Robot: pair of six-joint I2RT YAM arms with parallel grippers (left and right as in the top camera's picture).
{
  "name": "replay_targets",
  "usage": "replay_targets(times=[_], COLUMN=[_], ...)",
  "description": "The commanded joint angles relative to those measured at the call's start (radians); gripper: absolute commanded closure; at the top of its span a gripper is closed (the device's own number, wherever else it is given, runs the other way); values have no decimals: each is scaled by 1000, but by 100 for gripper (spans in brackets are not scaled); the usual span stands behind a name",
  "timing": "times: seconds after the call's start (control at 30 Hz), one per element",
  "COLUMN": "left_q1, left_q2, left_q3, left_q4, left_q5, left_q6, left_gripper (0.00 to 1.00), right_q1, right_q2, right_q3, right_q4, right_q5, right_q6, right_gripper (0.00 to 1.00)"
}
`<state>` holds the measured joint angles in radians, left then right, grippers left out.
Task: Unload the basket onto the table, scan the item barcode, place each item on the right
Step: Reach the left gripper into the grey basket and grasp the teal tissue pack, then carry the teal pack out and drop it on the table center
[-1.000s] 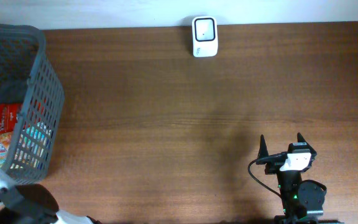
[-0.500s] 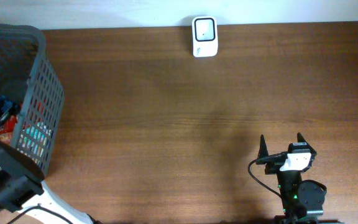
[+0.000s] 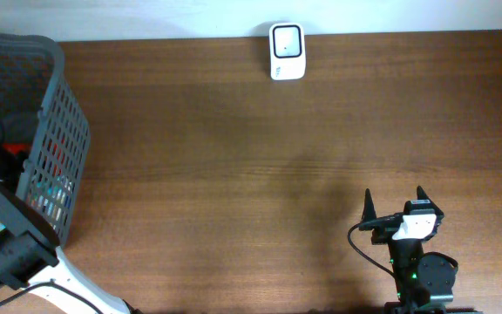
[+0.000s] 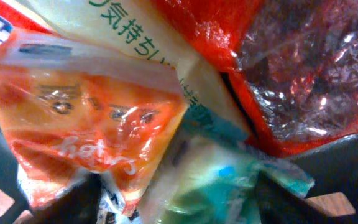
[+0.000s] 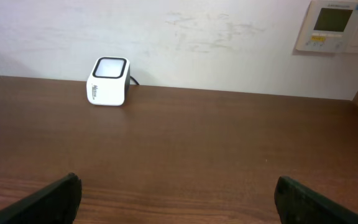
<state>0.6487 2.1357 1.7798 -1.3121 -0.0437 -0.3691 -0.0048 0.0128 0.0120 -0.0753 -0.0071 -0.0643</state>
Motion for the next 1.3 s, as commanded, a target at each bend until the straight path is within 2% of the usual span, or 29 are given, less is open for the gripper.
replay_targets(times=[0.0, 0.1, 0.2, 0.3, 0.4, 0.53, 0.73, 0.8, 0.93, 1.03, 1.13, 1.27], left_q1=[0, 2, 2, 2, 2, 2, 2, 2, 2, -14, -89, -322], left_q2=[10, 9, 9, 7, 5, 5, 2, -5, -70, -157, -234, -249], left_q3=[-29, -28, 19, 148, 391, 620, 663, 775, 1033, 1090, 1090, 1076], left_q4=[11, 12, -30, -118, -260, -372, -365, -374, -376, -376, -376, -376], left_q5=[49, 53, 54, 56, 56, 56, 56, 56, 154, 261, 426, 443], left_q6=[-4, -4, -4, -4, -4, -4, -4, -4, -5, -4, 4, 75], left_gripper=[60, 99, 100, 100, 100, 100, 100, 100, 100, 100, 100, 100], right_q1=[8, 8, 7, 8, 8, 8, 8, 8, 7, 8, 7, 8], right_q2=[-5, -5, -5, -5, -5, -5, -5, -5, -5, -5, -5, -5], right_q3=[-6, -6, -6, -6, -6, -6, -6, -6, -6, -6, -6, -6], right_q4=[-5, -5, -5, -5, -5, -5, -5, -5, -5, -5, -5, -5], right_q5=[8, 8, 8, 8, 8, 8, 8, 8, 8, 8, 8, 8], right_q6=[-7, -7, -7, -7, -7, -7, -7, -7, -7, -7, -7, -7], right_gripper=[1, 1, 1, 1, 1, 2, 1, 2, 1, 1, 1, 2])
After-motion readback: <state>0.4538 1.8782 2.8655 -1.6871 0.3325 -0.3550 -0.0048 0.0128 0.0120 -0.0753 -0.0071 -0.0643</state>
